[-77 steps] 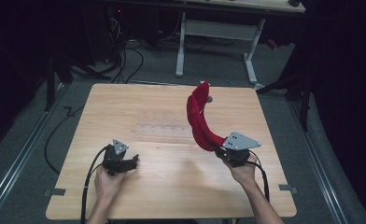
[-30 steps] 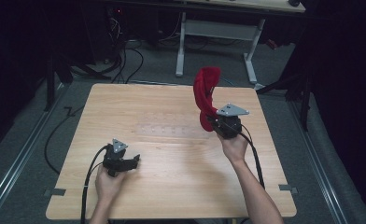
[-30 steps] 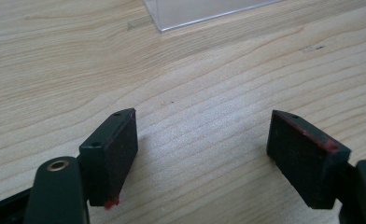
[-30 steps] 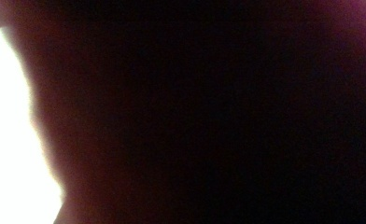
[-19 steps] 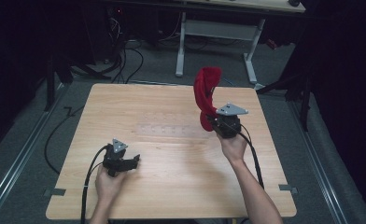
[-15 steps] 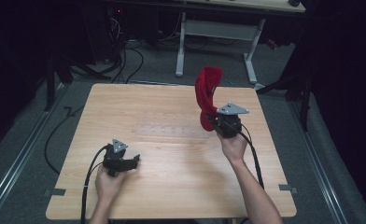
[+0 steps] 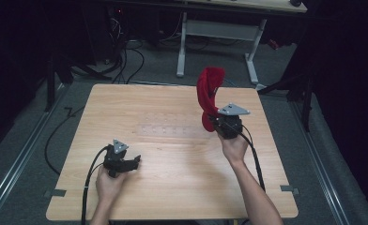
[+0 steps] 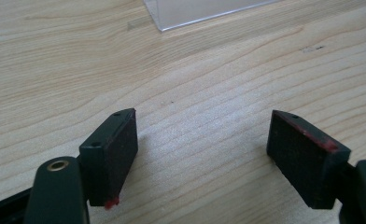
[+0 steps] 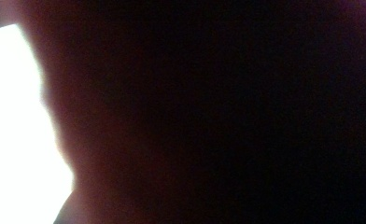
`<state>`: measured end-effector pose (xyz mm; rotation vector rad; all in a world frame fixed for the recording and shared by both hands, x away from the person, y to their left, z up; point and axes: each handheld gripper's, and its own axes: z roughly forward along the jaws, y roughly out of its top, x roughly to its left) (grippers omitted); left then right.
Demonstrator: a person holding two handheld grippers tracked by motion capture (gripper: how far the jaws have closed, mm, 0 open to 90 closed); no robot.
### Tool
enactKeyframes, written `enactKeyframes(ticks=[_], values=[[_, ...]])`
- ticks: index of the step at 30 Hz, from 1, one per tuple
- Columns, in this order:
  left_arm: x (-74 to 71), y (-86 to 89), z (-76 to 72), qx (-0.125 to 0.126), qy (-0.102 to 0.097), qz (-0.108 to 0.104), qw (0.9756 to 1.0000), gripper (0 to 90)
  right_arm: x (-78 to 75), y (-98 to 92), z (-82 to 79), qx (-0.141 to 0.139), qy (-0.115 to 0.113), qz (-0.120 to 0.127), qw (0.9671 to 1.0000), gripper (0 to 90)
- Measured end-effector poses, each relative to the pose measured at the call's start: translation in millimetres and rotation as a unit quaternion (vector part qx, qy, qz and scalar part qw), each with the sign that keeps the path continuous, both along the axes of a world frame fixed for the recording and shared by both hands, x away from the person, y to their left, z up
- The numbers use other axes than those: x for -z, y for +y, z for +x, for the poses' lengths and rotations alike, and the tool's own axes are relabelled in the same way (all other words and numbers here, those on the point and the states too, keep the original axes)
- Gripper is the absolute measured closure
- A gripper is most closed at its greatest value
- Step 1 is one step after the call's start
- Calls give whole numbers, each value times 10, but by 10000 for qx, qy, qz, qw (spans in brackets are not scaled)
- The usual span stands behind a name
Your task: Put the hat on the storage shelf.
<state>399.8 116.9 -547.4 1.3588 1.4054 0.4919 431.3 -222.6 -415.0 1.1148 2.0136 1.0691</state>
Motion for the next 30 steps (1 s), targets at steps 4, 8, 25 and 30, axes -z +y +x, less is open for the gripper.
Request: enactKeyframes(ticks=[4, 8, 25, 30], values=[[0, 0, 0, -2, -1, -2, 10000, 248, 4, 38, -16, 29, 15, -42, 10000, 833], [0, 0, 0, -2, -1, -4, 10000, 248, 18, 49, -38, 87, -30, -54, 9999, 834], [0, 1, -1, 6, 1, 5, 10000, 247, 236, -11, 76, 8, 111, 29, 9999, 829], [0, 1, -1, 6, 1, 8, 10000, 247, 270, -35, 95, -86, 23, 12, 10000, 829]])
